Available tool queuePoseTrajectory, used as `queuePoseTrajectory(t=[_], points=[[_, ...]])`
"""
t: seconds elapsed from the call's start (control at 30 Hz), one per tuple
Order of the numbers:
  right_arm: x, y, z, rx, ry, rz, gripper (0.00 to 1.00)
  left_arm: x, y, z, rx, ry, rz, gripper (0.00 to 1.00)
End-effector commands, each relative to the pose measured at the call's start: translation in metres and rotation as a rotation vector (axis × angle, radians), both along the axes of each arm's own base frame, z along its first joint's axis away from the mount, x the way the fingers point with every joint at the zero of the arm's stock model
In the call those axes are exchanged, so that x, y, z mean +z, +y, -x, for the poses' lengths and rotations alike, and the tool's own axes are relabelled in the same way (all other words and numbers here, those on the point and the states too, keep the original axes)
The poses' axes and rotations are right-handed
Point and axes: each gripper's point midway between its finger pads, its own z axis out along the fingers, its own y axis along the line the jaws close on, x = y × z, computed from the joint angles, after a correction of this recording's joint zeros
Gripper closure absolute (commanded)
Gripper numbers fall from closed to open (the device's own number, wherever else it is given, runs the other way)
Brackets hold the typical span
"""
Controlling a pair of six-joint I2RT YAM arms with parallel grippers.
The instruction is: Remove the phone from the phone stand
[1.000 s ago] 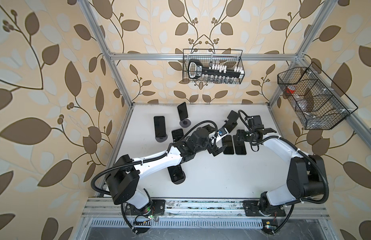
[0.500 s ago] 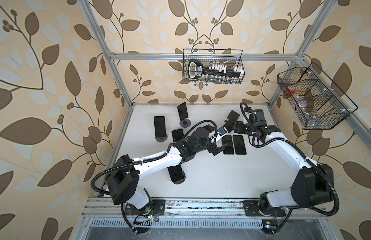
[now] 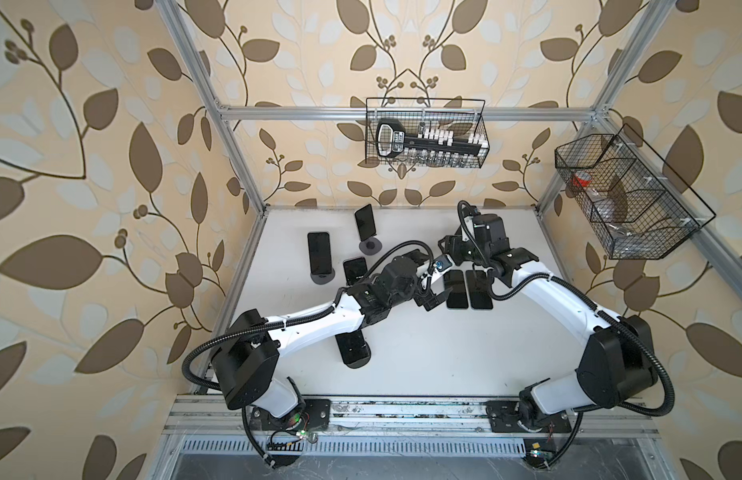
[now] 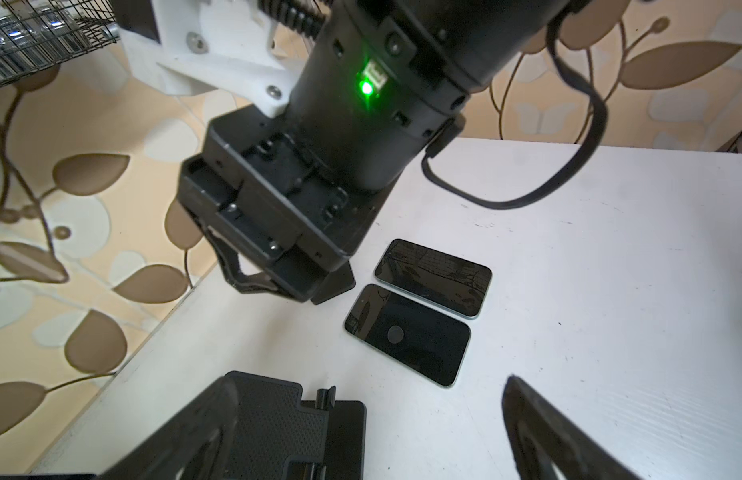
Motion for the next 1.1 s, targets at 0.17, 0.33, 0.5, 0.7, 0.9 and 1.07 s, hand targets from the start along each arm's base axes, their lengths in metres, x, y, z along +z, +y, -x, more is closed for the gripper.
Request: queuePoseTrajectory(t=[0.17, 0.33, 0.5, 0.7, 0.9, 1.07], points=[[0.035, 0.006, -0.012, 0.003, -0.087, 0.018, 0.26, 0.07, 0.014, 0.007, 0.028, -0.114, 0.127, 0.01], [0.05, 0.014, -0.004, 0.031, -0.119, -0.045, 0.26, 0.098, 0.028, 0.013, 0.051, -0.105, 0.186, 0.01], [0.059, 0.024, 0.005, 0.069, -0.147, -0.063, 0.26, 0.12, 0.06, 0.029, 0.102, -0.094, 0.221, 0.01], [0.072, 0.049, 0.004, 0.129, -0.189, -0.086, 0.25, 0.131, 0.114, 0.04, 0.253, -0.071, 0.24, 0.01], [0.079, 0.093, 0.002, 0.239, -0.251, -0.096, 0.25, 0.136, 0.156, 0.041, 0.395, -0.076, 0.265, 0.01], [0.079, 0.126, -0.002, 0.319, -0.275, -0.131, 0.24, 0.133, 0.187, 0.039, 0.508, -0.065, 0.273, 0.01]])
